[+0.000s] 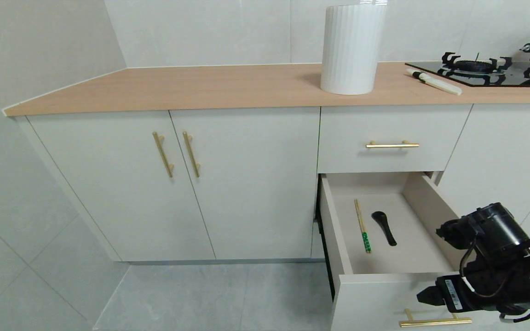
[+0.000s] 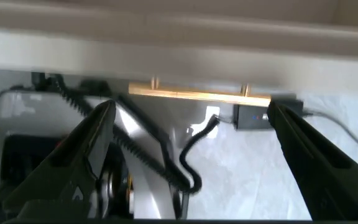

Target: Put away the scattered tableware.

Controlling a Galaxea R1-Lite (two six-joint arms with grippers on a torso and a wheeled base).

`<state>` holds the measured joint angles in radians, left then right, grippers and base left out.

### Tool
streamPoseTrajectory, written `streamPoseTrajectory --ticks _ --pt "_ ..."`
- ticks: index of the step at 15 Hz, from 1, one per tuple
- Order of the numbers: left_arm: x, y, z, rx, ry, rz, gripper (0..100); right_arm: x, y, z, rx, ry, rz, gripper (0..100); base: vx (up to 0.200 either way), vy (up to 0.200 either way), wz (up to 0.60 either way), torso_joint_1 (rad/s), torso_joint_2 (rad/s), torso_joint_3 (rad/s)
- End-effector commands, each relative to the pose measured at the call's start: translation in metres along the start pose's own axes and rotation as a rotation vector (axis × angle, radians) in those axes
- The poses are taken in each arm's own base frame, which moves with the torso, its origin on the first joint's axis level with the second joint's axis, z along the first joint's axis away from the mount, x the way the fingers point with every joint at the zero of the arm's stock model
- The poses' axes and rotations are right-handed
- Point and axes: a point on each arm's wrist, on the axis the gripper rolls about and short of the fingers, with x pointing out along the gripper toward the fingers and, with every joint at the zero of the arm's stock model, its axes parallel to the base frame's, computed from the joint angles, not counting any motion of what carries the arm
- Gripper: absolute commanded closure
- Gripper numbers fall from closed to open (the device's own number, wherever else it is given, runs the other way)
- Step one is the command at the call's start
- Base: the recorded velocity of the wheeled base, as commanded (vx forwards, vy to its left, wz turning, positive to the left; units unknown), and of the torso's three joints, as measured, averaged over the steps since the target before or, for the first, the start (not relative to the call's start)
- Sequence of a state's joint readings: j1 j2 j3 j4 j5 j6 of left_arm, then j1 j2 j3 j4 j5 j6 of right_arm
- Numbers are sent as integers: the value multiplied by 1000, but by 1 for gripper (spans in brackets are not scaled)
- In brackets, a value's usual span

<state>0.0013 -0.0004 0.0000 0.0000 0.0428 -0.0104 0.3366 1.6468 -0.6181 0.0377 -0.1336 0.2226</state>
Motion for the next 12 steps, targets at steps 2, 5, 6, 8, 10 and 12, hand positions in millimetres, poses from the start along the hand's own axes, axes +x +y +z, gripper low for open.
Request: streamPoseTrajectory --ticks 2,5,6,8,10,12 --pt "0 0 0 0 0 0 0 11 1 -1 3 -28 -5 0 0 0 0 0 0 0" --pt "0 0 0 0 0 0 0 20 3 9 13 -84 -17 0 0 0 0 0 0 0" --pt "0 0 0 0 0 0 0 25 4 14 13 -120 -11 0 0 0 0 0 0 0" --pt "0 0 0 0 0 0 0 38 2 33 1 -200 -15 0 0 0 0 0 0 0" --pt "0 0 0 0 0 0 0 51 -1 52 -11 -248 -28 0 0 0 0 0 0 0" --pt "0 0 0 0 0 0 0 63 -3 69 -10 -270 -38 0 0 0 0 0 0 0"
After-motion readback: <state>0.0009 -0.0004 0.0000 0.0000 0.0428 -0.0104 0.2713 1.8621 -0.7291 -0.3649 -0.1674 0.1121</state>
